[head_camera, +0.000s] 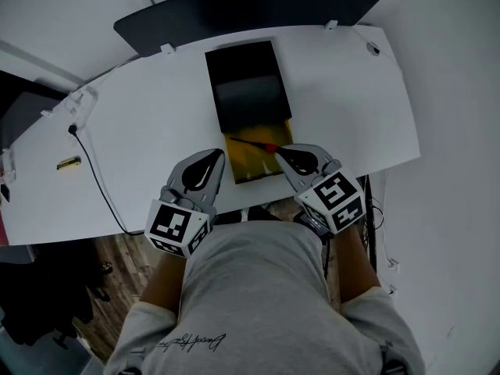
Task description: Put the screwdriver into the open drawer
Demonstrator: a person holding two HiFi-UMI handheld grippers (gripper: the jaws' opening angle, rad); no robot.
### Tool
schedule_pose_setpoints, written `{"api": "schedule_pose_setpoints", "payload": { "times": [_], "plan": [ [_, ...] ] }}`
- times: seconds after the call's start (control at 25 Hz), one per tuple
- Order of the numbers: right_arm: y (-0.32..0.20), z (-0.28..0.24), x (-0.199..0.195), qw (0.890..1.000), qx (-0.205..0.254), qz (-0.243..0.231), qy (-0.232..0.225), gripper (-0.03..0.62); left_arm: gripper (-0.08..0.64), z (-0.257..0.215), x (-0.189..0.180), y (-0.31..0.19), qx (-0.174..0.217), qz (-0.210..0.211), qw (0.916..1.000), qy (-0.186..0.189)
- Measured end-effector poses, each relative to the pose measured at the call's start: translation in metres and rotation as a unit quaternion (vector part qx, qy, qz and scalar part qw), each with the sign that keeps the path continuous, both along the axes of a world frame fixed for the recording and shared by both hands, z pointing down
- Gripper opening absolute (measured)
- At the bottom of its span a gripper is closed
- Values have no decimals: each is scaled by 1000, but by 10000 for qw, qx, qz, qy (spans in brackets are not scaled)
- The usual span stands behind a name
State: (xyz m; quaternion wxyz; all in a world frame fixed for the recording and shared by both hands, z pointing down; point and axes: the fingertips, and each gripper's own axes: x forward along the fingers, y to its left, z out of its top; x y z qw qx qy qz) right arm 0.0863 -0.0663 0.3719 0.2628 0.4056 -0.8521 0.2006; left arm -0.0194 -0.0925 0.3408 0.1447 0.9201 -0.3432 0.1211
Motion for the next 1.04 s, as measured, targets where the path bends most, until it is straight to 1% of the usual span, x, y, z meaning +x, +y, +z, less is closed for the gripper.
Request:
{"api": "schedule_pose_setpoints", "payload": {
  "times": [0.2,0.36,0.8,1.04],
  "plan": [
    [2,0,-8,10000,-36,-15,-85,12,0,2,0,4,-71,49,10000,-12],
    [2,3,-9,9999,-88,-62,-38,14,0,1,-1,4,-110,85,9999,-24],
    [1,3,-12,9997,-156,-170,-35,14,0,-1,-2,3,-40,131,9998,-107],
    [5,5,-13,9994,-229,-249,-7,14,0,0,-2,8,-125,152,9997,-107]
  ]
}}
